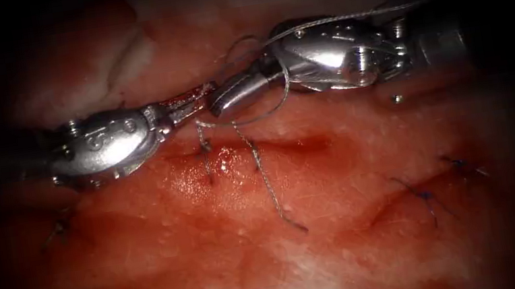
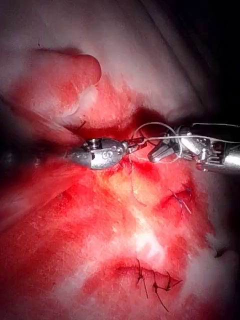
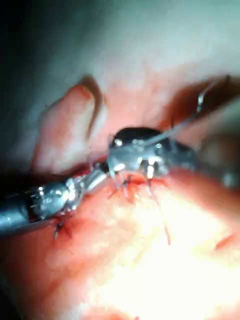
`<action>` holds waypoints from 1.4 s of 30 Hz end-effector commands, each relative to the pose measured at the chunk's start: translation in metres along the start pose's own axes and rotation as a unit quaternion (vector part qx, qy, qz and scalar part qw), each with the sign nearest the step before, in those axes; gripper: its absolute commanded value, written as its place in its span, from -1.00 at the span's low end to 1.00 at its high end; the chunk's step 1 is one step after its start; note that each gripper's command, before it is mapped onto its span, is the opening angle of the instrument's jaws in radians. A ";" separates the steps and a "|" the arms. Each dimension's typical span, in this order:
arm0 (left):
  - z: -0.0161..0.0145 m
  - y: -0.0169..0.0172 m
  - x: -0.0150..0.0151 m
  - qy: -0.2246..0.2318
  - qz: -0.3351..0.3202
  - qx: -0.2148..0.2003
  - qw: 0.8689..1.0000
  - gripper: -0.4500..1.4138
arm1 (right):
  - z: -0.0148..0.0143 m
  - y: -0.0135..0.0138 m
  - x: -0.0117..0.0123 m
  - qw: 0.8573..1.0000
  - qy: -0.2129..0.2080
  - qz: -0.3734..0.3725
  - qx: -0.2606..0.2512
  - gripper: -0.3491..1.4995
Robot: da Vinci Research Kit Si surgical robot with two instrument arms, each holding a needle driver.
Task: Wound Closure
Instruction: Use the right hand to grab the suture end.
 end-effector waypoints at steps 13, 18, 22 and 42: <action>0.0006 -0.0007 -0.0025 -0.006 0.012 -0.006 1.000 -1.00 | 0.0002 -0.0032 -0.0006 0.980 -0.155 -0.039 0.120 -0.27; 0.0006 -0.0004 -0.0023 -0.006 0.010 -0.006 1.000 -1.00 | 0.0011 -0.0032 -0.0026 0.966 -0.221 -0.046 0.124 0.27; 0.0006 -0.0003 -0.0022 -0.006 0.010 -0.006 1.000 -1.00 | 0.0019 -0.0030 -0.0035 0.964 -0.230 -0.049 0.122 0.29; -0.0003 0.0023 -0.0022 -0.008 0.009 -0.012 1.000 -1.00 | 0.0003 -0.0009 -0.0013 0.977 -0.197 -0.073 0.037 -0.33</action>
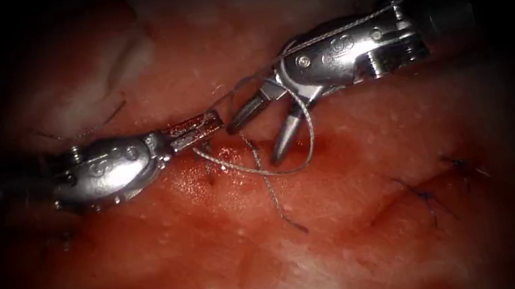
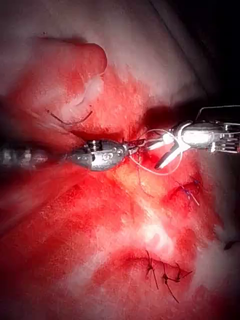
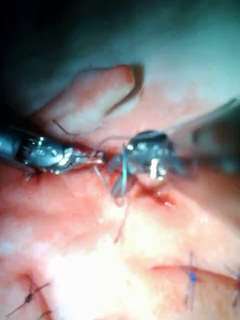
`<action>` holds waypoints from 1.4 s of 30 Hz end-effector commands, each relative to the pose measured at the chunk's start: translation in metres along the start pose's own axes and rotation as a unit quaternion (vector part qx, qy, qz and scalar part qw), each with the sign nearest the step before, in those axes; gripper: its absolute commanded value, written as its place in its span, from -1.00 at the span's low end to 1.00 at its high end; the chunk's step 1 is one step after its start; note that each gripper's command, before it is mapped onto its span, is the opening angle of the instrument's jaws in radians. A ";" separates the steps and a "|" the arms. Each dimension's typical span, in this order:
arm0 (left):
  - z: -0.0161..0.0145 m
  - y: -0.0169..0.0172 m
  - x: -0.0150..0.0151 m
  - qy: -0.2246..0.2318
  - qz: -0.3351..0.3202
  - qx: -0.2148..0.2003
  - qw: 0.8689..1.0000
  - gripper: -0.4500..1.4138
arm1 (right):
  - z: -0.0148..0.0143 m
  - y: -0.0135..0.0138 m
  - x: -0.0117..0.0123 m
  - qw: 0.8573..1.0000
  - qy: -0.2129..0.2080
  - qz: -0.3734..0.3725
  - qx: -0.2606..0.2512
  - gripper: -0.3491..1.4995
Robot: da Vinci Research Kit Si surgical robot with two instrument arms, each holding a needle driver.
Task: Wound Closure
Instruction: Use the right hand to grab the suture end.
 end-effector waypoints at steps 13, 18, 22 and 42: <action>0.0021 -0.0016 -0.0021 -0.011 0.006 -0.001 1.000 -1.00 | 0.0016 -0.0010 0.0022 0.999 0.017 0.000 0.046 -0.35; 0.0034 -0.0015 -0.0020 -0.013 0.005 0.004 1.000 -1.00 | 0.0020 -0.0008 0.0019 0.998 0.019 -0.004 0.056 -0.35; 0.0037 -0.0014 -0.0018 -0.012 0.004 0.002 1.000 -1.00 | 0.0025 0.0000 0.0022 0.999 0.018 -0.002 0.045 -0.35; 0.0041 -0.0029 0.0006 -0.012 -0.007 -0.005 1.000 -1.00 | 0.0039 -0.0026 0.0013 0.981 -0.108 -0.033 0.160 -0.31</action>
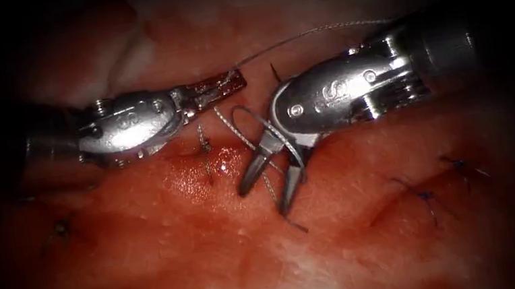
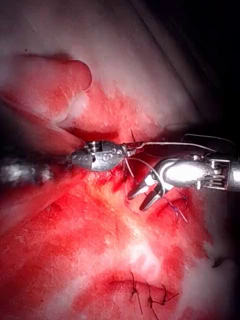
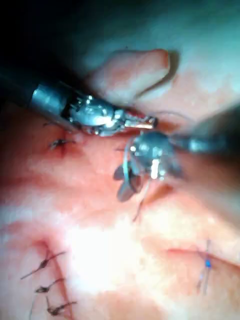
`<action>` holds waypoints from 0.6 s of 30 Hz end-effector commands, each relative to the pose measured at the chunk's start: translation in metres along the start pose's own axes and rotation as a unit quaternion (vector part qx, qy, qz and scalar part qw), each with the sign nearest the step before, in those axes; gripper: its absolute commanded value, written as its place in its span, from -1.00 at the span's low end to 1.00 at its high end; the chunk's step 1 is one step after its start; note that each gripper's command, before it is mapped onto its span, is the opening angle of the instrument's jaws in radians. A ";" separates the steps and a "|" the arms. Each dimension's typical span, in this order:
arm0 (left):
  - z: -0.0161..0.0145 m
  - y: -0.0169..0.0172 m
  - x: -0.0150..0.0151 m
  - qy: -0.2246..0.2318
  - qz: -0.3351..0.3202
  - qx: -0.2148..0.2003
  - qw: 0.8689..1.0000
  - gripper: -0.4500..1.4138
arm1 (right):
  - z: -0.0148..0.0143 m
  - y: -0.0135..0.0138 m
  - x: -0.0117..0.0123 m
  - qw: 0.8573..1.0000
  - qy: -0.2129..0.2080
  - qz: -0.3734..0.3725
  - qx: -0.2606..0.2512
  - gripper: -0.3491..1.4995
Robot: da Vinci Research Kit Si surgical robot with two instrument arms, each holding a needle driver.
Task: Wound Closure
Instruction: Use the right hand to grab the suture end.
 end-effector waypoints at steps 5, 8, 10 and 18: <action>0.0004 0.0005 -0.0005 0.001 0.001 -0.001 1.000 -1.00 | 0.0004 0.0001 -0.0005 1.000 -0.015 -0.002 0.010 -0.31; -0.0001 0.0007 -0.0006 0.001 0.001 -0.002 1.000 -1.00 | 0.0011 0.0000 -0.0009 0.999 -0.038 -0.004 0.018 -0.27; -0.0007 0.0007 -0.0007 0.000 0.001 -0.001 1.000 -1.00 | 0.0019 -0.0001 -0.0016 0.998 -0.063 -0.011 0.027 -0.27; -0.0016 0.0008 -0.0008 -0.001 0.002 0.001 1.000 -1.00 | 0.0042 0.0000 -0.0036 0.995 -0.097 -0.020 0.032 -0.27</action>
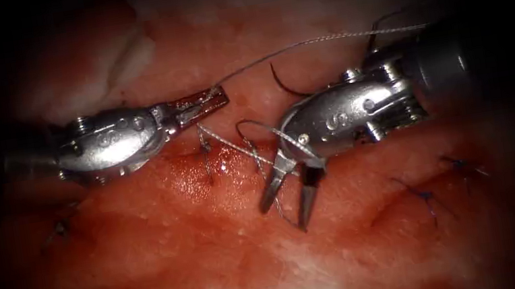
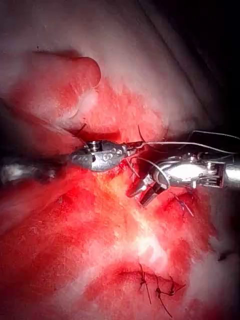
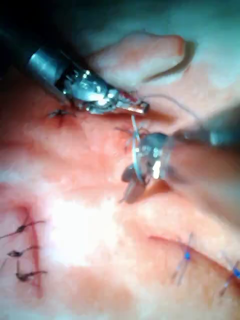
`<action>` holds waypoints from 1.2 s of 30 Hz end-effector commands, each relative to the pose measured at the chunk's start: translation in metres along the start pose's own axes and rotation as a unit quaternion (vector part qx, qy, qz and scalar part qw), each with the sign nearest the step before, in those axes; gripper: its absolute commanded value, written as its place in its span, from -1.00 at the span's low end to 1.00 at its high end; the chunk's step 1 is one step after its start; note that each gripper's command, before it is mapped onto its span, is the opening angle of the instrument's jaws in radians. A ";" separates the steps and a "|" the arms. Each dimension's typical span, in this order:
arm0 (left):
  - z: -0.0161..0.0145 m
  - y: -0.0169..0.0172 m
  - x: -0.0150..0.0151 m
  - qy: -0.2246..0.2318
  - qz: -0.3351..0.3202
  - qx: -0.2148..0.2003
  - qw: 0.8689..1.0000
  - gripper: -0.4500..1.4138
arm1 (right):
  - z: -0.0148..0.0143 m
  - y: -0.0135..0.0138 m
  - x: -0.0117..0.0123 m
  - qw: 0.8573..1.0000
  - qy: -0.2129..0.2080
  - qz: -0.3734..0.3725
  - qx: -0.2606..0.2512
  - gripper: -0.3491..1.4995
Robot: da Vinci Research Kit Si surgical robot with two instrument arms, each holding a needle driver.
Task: Wound Closure
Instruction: Use the right hand to grab the suture end, then tighten the knot by pulling up with the right gripper and down with the left gripper.
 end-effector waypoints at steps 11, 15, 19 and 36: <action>-0.0002 0.0010 -0.0003 0.000 -0.001 -0.001 1.000 -1.00 | 0.0029 0.0019 0.0000 0.999 -0.022 -0.010 -0.029 -0.51; -0.0007 0.0016 -0.0001 0.000 -0.003 -0.004 1.000 -1.00 | 0.0032 0.0024 0.0000 0.999 -0.033 -0.007 -0.015 -1.00; -0.0014 0.0022 0.0002 0.000 -0.004 -0.005 1.000 -1.00 | 0.0026 0.0023 0.0003 1.000 -0.012 -0.009 -0.019 -1.00; -0.0057 0.0118 0.0000 0.000 -0.002 -0.022 1.000 -1.00 | -0.0068 0.0026 -0.0023 0.966 0.149 0.094 -0.187 -1.00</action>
